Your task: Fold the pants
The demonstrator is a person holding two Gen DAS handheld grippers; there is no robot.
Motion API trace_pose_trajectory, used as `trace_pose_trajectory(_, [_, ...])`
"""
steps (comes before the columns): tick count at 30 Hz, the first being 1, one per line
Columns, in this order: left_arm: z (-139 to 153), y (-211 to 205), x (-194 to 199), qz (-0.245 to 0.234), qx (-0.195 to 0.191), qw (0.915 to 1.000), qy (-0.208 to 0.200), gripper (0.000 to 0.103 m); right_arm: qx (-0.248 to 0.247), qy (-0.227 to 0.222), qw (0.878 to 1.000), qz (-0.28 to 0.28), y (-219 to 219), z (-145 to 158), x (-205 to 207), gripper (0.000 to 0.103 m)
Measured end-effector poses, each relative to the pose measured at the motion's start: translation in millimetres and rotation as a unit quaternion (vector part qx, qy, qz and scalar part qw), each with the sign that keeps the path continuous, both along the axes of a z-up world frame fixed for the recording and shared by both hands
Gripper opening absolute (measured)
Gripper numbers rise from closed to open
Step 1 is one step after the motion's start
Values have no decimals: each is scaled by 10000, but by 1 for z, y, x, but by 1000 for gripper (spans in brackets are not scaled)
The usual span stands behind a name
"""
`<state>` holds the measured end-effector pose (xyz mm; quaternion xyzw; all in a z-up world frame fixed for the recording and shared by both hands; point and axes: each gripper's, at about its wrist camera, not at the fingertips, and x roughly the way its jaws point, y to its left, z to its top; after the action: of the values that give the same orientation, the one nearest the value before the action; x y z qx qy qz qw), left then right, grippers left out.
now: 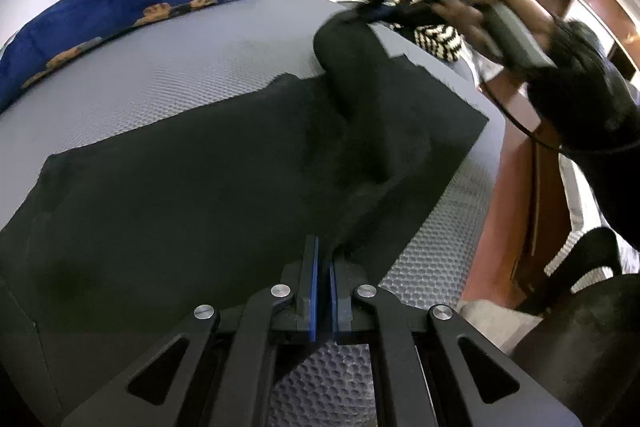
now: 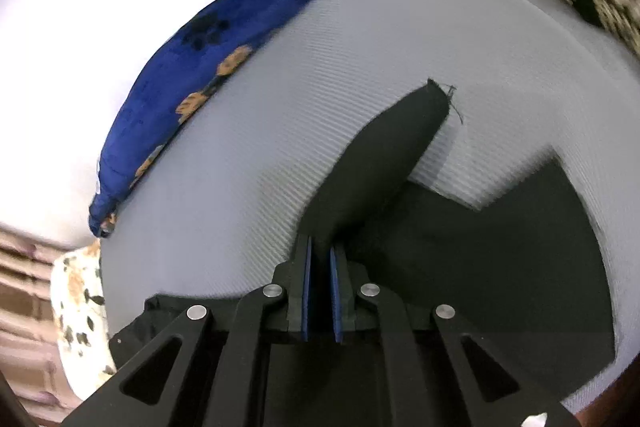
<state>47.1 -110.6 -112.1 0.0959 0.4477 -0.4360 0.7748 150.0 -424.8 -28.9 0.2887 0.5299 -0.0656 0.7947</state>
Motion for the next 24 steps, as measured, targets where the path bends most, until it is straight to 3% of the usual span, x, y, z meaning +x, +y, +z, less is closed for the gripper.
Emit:
trace_pose_trajectory(5, [-2, 8, 8, 286, -83, 9995, 131, 4, 180, -255, 9966, 758, 45, -6, 59, 30])
trace_pose_trajectory(8, [-5, 12, 12, 389, -130, 9989, 235, 4, 237, -394, 9951, 875, 45, -2, 57, 34])
trace_pose_trajectory(12, [-10, 12, 13, 356, -154, 9987, 318, 4, 182, -359, 9972, 630, 13, -3, 24, 34])
trace_pose_trajectory(18, [-17, 13, 18, 374, -206, 9980, 458, 4, 363, -83, 9986, -368, -63, -35, -37, 34])
trace_pose_trajectory(24, [-17, 11, 19, 430, -171, 9978, 481, 4, 813, -22, 9943, -685, -85, -66, -41, 34])
